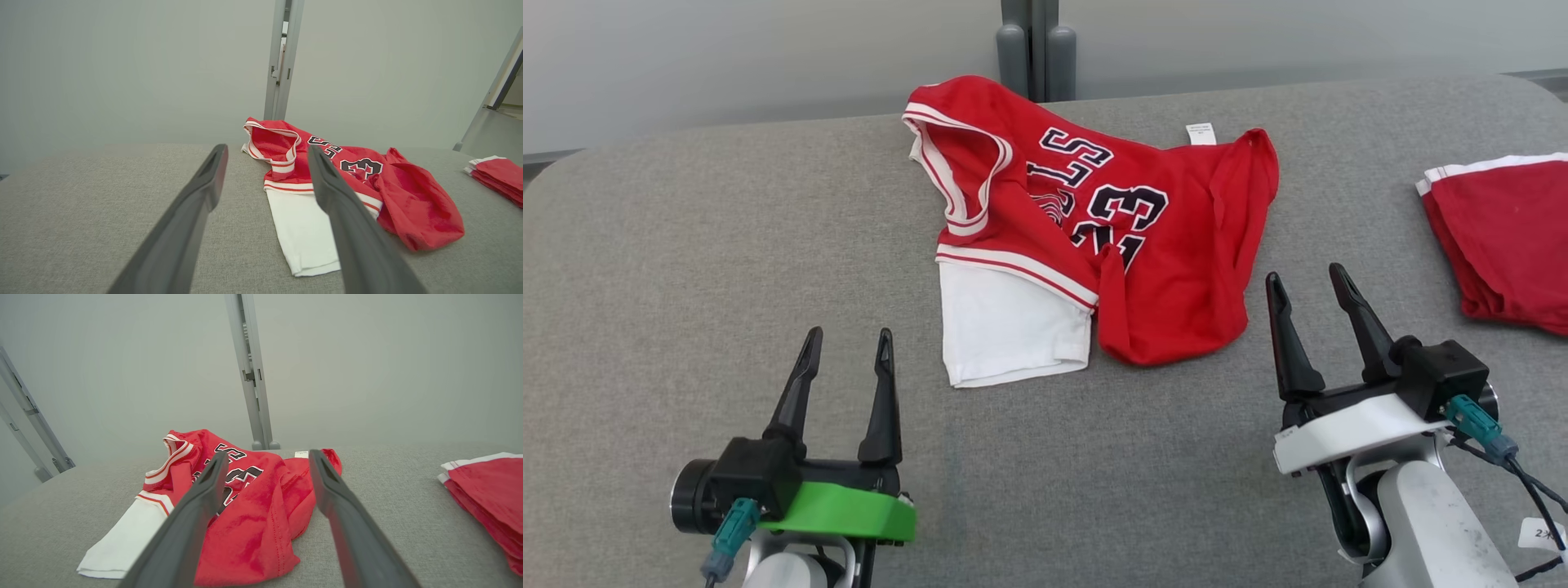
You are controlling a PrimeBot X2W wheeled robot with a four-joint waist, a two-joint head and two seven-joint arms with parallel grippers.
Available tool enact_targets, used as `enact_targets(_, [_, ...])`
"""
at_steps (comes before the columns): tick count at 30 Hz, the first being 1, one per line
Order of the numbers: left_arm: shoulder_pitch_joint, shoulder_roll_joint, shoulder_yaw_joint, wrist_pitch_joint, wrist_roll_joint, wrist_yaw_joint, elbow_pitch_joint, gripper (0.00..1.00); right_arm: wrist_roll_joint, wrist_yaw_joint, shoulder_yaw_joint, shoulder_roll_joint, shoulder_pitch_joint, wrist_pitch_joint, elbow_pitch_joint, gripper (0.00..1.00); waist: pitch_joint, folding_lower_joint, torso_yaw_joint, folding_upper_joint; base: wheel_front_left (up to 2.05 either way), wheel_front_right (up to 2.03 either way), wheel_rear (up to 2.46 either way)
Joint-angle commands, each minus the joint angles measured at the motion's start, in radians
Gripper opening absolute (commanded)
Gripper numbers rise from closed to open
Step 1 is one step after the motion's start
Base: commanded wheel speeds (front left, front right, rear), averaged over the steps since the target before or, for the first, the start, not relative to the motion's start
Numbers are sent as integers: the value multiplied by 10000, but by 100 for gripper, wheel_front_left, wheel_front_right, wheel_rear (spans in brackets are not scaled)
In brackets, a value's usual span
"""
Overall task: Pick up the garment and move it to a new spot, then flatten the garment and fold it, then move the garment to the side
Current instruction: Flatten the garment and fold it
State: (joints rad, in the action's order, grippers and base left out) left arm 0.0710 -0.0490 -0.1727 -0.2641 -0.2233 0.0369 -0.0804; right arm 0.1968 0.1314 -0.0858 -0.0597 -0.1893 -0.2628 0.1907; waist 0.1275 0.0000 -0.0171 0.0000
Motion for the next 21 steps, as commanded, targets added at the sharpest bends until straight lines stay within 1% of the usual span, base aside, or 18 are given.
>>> enact_targets(1, [-59,-32,4,-4,122,46,-64,100,-60,-17,-44,22,-91,-25,-76,100,87,0,-110,0,0,0,0])
enact_targets(3, [38,-32,13,-2,140,33,-170,100,-73,-17,-88,39,-210,-25,-124,100,155,0,-190,0,0,0,0])
enact_targets(6, [251,-30,-99,-2,275,23,-787,100,-94,-17,-150,53,-326,-25,-168,100,301,0,-364,0,0,0,0])
enact_targets(11, [905,-32,-525,-4,548,181,-2494,100,-154,-17,-81,73,-345,-25,-146,100,543,0,-667,0,0,0,0])
enact_targets(12, [1073,-40,-574,-2,326,143,-3092,100,-153,-17,-56,77,-334,-26,-134,100,603,0,-751,0,0,0,0])
enact_targets(16, [1858,-37,-791,136,82,-39,-4497,100,-449,-17,-130,82,-361,-26,-156,100,761,0,-980,0,0,0,0])
enact_targets(21, [2538,-38,-960,161,-178,-147,-5647,100,-635,-17,-210,85,-436,-26,-181,100,882,0,-1200,0,0,0,0])
